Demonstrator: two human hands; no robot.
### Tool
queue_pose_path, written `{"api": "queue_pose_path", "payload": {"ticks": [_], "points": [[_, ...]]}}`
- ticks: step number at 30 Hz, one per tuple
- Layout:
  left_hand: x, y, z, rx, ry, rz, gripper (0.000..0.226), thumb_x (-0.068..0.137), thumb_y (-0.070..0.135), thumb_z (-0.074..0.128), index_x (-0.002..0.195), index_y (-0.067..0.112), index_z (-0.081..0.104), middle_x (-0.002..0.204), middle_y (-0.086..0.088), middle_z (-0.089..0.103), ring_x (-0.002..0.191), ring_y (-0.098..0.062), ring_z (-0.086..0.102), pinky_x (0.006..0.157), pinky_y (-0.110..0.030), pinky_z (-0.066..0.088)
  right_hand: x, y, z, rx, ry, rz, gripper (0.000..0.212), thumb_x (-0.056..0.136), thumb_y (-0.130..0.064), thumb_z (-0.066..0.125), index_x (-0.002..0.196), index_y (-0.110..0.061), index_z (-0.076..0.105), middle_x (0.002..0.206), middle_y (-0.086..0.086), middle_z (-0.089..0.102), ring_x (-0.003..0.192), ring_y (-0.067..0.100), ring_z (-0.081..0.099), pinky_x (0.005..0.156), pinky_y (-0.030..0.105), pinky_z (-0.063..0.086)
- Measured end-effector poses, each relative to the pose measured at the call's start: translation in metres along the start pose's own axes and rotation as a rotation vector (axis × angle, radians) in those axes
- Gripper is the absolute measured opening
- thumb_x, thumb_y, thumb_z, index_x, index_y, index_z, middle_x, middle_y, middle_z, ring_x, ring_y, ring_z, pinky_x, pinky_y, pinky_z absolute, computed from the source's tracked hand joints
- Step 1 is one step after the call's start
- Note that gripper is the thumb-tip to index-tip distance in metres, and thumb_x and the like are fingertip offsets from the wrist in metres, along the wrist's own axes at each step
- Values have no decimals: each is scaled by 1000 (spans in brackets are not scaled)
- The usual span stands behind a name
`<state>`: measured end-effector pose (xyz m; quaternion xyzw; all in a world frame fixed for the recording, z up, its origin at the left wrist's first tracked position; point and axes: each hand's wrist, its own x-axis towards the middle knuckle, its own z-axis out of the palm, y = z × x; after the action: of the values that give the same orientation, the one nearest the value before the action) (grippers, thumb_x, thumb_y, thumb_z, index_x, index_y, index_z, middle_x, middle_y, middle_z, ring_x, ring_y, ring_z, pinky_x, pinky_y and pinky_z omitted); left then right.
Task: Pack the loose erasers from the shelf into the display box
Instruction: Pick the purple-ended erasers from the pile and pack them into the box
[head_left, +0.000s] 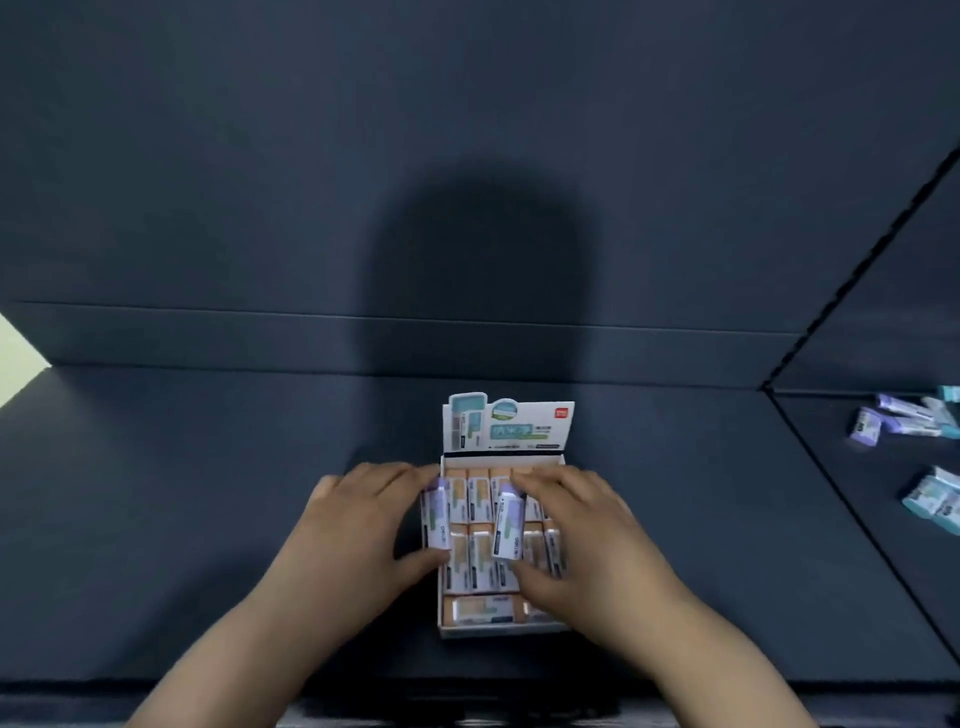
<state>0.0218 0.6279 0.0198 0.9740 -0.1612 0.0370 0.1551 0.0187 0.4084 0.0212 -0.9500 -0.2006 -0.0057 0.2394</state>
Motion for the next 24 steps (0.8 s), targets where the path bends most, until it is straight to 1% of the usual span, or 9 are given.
{"api": "queue_pose_path", "payload": {"ticks": [2, 4, 7, 10, 12, 16, 17, 21, 24], "points": [[6, -2, 1, -19, -16, 38, 72, 74, 64, 55, 137, 41, 30, 134, 23, 40, 121, 0, 33, 89, -19, 19, 3, -4, 2, 3, 22, 20, 67, 75, -42, 61, 137, -33, 36, 131, -20, 36, 121, 0, 28, 101, 12, 21], [11, 1, 3, -51, -13, 65, 71, 75, 61, 58, 137, 38, 33, 136, 21, 41, 123, -2, 33, 93, -21, 19, 4, -4, 3, -2, 28, 32, 65, 75, -41, 61, 135, -32, 38, 130, -19, 38, 120, 0, 29, 99, 11, 22], [20, 10, 8, -22, 5, 92, 68, 76, 59, 57, 136, 38, 34, 136, 21, 41, 121, -2, 34, 92, -22, 21, 15, -1, 4, 13, 25, 33, 62, 74, -35, 61, 132, -30, 43, 128, -13, 43, 119, 5, 33, 99, 14, 26], [26, 18, 15, 61, 7, 73, 66, 79, 54, 56, 137, 38, 30, 134, 20, 42, 120, -6, 36, 91, -25, 24, 34, 2, 9, 64, -38, 23, 59, 75, -29, 61, 131, -27, 43, 130, -8, 44, 122, 11, 36, 104, 21, 28], [30, 22, 22, 128, -17, 45, 63, 81, 48, 55, 137, 35, 31, 135, 15, 38, 121, -10, 37, 92, -27, 26, 45, 5, 18, 87, -96, 24, 55, 79, -25, 60, 131, -25, 43, 132, -6, 45, 123, 13, 37, 105, 21, 29], [34, 23, 30, 95, -53, -30, 54, 83, 39, 57, 133, 30, 40, 125, 7, 31, 113, -13, 41, 93, -24, 35, 51, 14, 32, 89, -58, -15, 49, 78, -23, 65, 125, -28, 51, 128, -10, 52, 118, 7, 40, 93, 2, 18], [34, 24, 30, 75, -59, -49, 52, 83, 38, 58, 132, 29, 42, 120, 5, 30, 109, -13, 42, 91, -22, 37, 50, 16, 34, 85, -43, -16, 49, 78, -24, 66, 125, -28, 52, 127, -10, 53, 117, 7, 41, 91, 1, 18], [36, 26, 30, 32, -95, -160, 49, 85, 40, 58, 129, 23, 44, 111, 3, 32, 97, -13, 47, 82, -19, 38, 47, 19, 40, 51, -19, 21, 44, 81, -29, 66, 124, -26, 55, 124, -8, 51, 115, 14, 45, 96, 19, 33], [37, 30, 30, 49, -144, -201, 45, 90, 35, 53, 131, 22, 42, 112, 1, 38, 95, -16, 52, 77, -23, 41, 48, 17, 42, 25, -32, 29, 45, 81, -28, 65, 124, -26, 54, 125, -6, 53, 114, 16, 48, 97, 23, 37]]}}
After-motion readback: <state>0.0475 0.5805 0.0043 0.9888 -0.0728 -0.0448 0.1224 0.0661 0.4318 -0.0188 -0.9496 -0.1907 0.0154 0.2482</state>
